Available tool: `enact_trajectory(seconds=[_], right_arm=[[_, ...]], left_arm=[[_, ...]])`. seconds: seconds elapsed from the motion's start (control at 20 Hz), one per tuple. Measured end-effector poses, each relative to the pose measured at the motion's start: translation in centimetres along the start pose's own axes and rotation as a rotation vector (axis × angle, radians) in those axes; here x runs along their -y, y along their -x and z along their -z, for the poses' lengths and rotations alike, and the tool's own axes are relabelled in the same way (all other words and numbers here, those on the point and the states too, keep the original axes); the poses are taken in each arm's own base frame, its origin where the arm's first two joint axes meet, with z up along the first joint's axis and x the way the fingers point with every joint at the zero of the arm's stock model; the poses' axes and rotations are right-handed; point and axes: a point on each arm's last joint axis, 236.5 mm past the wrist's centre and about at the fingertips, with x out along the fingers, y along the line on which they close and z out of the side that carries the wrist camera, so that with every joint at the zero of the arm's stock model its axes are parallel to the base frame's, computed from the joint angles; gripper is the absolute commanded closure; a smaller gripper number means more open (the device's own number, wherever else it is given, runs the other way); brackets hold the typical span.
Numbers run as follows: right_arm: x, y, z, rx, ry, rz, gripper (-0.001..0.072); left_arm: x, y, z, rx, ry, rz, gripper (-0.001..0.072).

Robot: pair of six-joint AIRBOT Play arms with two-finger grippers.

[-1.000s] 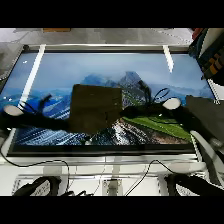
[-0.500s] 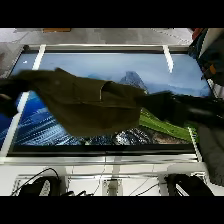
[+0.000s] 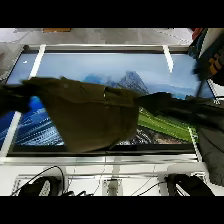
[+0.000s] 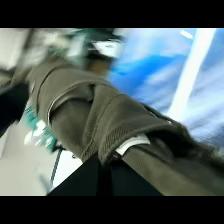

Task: Fold the clothes and pants, and hang the long-sleeved shirts on hangers.

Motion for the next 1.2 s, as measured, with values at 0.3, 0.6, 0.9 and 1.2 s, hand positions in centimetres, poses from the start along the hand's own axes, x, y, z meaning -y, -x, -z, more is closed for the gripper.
enact_trajectory(seconds=[0.3,0.6,0.9,1.2], right_arm=[[14.9,-8.6,-4.3,0.099,-0.231,0.244,0.0682],[20.7,-8.3,-2.4,-0.110,-0.108,0.399,0.0682],[25.2,-4.3,8.1,-0.559,-0.031,0.582,0.0677],[27.5,-4.1,8.6,-0.558,0.051,0.650,0.0130]], left_arm=[[-3.3,-14.0,8.9,-0.215,0.283,0.105,0.0681],[-2.0,-15.3,13.4,-0.426,0.338,0.220,0.0681],[-1.7,-10.3,23.3,-0.893,0.317,0.202,0.0659],[-3.1,-10.0,27.3,-1.030,0.334,0.142,0.0011]])
